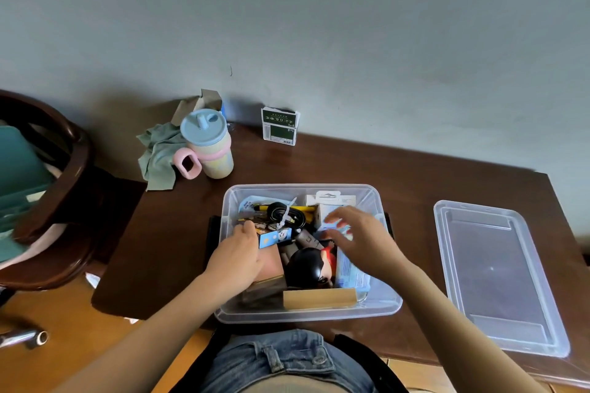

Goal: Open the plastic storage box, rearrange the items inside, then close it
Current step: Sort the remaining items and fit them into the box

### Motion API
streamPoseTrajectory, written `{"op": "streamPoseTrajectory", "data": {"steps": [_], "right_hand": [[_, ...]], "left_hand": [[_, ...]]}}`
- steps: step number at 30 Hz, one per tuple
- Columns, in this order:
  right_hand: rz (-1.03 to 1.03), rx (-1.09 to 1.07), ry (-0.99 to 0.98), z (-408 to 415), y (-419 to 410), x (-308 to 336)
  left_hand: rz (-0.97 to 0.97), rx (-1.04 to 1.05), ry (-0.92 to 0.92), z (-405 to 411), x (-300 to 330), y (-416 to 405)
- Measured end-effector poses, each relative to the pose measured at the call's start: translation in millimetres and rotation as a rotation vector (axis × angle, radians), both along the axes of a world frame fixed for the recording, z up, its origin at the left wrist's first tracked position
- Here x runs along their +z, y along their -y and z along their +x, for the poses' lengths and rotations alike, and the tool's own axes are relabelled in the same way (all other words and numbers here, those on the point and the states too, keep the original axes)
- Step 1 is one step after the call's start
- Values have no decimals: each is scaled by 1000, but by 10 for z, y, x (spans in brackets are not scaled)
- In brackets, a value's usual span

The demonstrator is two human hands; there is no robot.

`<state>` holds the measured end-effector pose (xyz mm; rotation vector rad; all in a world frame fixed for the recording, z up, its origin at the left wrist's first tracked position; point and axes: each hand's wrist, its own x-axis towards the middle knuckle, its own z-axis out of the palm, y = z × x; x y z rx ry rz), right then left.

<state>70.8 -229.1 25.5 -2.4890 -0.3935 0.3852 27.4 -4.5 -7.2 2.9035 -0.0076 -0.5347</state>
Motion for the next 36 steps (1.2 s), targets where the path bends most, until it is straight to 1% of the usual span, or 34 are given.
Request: {"op": "streamPoseTrajectory", "data": {"steps": [3, 6, 9, 11, 15, 19, 22, 25, 29, 31, 33, 34, 36], "right_hand": [[-6, 172, -61, 3, -262, -61], [-86, 292, -49, 49, -521, -193], [-143, 392, -2, 134, -792, -325], [-218, 476, 38, 188, -949, -404], [-415, 675, 175, 278, -1125, -538], [-465, 726, 253, 370, -1122, -569], [-389, 607, 245, 406, -1050, -546], [-270, 440, 138, 422, -875, -466], [41, 204, -36, 392, -509, -193], [138, 114, -90, 378, -272, -24], [167, 68, -169, 373, -11, 115], [137, 61, -202, 366, 111, 168], [-3, 67, -220, 339, 292, 234]], "left_hand": [[98, -61, -20, -96, -38, 46], [99, -142, -79, -164, -87, 54], [118, -207, -99, -172, -129, 31], [145, -224, -99, -184, -147, 42], [281, -300, -118, -234, -219, 105], [294, -317, -79, -209, -254, 69], [291, -354, -65, -171, -255, 40], [265, -361, -70, -159, -266, 28], [256, -354, -90, -149, -269, 23], [230, -346, -82, -137, -289, 30], [186, -344, -68, -118, -317, 47], [161, -341, -71, -106, -328, 55], [111, -317, -93, -84, -337, 64]]}}
